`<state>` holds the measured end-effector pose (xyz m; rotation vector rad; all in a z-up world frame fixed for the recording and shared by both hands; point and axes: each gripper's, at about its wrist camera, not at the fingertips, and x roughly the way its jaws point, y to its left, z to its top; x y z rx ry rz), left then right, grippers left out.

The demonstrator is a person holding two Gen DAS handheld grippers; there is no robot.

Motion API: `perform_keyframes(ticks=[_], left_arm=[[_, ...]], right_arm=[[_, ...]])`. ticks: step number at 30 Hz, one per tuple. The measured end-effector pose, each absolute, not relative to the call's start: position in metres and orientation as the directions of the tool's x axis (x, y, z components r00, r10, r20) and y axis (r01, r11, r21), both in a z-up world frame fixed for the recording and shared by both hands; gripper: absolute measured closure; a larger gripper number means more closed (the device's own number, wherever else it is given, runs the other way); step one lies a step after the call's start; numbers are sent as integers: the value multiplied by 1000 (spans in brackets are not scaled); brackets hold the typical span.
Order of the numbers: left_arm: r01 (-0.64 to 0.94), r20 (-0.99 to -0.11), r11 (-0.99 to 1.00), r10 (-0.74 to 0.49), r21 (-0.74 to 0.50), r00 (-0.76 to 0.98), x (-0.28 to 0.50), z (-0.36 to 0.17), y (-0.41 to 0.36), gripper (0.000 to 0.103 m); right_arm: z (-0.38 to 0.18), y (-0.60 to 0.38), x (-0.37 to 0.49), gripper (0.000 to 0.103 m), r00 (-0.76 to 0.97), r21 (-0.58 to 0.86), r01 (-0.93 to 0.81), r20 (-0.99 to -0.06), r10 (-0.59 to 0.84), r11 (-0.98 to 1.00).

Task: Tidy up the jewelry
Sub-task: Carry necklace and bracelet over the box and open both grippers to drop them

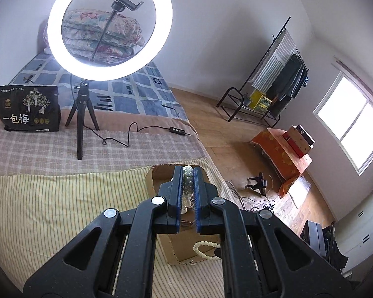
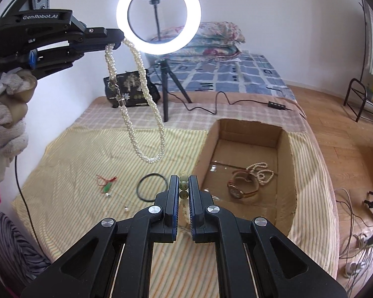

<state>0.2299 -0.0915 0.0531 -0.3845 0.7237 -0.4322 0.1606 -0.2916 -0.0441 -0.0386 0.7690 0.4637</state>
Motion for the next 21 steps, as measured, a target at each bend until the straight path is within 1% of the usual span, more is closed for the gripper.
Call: perform_keyframes(ticks=[13, 21], left_arm=[[258, -610, 868, -484, -424, 628, 287, 45, -152, 97], [253, -659, 888, -455, -383, 599, 314, 23, -179, 97]], right_arm=[[-56, -322, 174, 97, 609, 174, -347, -705, 363, 922], [-63, -329, 183, 97, 599, 182, -323, -720, 350, 929]])
